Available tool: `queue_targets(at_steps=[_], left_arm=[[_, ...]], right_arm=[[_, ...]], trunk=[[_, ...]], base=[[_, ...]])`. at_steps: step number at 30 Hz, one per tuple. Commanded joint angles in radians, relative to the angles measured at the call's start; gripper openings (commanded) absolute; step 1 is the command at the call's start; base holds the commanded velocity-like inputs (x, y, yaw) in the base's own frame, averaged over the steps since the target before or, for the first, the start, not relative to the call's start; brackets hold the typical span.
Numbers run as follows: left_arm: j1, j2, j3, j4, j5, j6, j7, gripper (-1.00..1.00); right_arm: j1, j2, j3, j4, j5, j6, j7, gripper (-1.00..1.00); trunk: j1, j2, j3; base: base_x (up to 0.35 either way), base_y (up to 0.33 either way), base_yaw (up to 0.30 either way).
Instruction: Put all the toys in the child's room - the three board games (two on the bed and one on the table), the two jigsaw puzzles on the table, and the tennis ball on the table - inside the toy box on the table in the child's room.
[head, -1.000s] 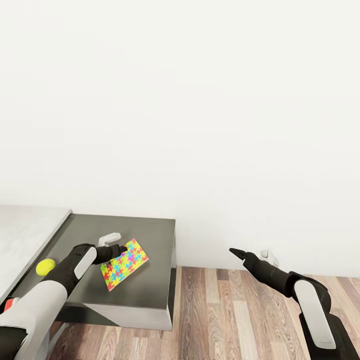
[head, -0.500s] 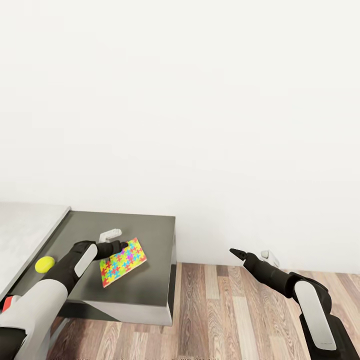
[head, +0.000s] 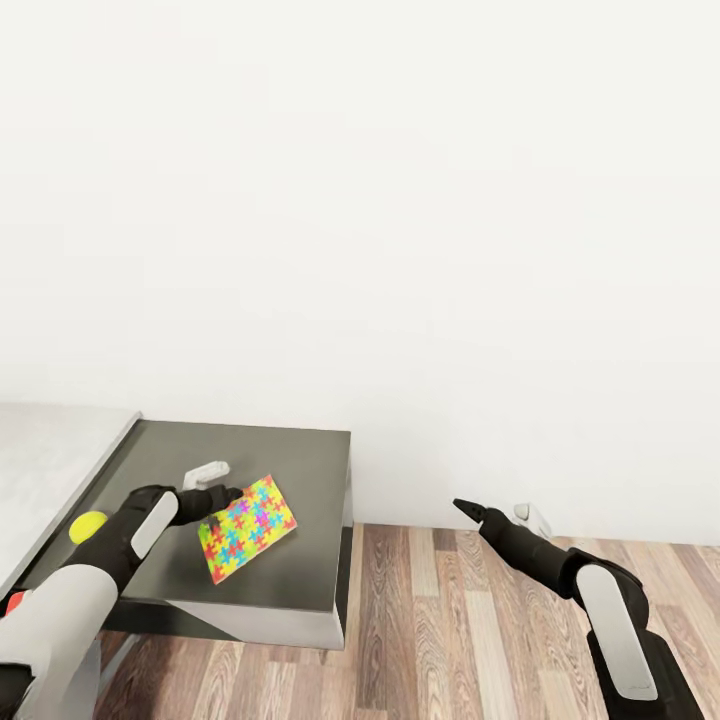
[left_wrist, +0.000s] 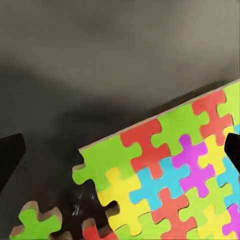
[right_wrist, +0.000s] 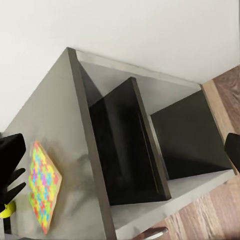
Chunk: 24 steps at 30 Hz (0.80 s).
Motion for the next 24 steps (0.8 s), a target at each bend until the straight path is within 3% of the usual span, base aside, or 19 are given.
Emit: queue_targets(at_steps=[1, 9, 24], left_arm=[[-0.001, 0.004, -0.009, 0.002, -0.007, -0.003, 0.003, 1.0], [-0.003, 0.003, -0.053, 0.002, -0.01, -0.011, 0.036, 1.0], [-0.003, 0.002, -0.053, 0.001, -0.01, 0.001, 0.036, 1.0]], right_arm=[[-0.001, 0.001, -0.001, 0.005, -0.002, -0.001, -0.001, 1.0], [-0.001, 0.002, -0.001, 0.018, -0.001, -0.024, 0.0, 1.0], [-0.001, 0.002, -0.001, 0.018, -0.001, -0.024, 0.0, 1.0]], trunk=[[0.001, -0.002, -0.002], [0.001, -0.002, -0.002], [0.001, -0.002, -0.002]], base=[[0.0, 0.0, 0.0], [0.0, -0.052, 0.0], [0.0, -0.023, 0.0]])
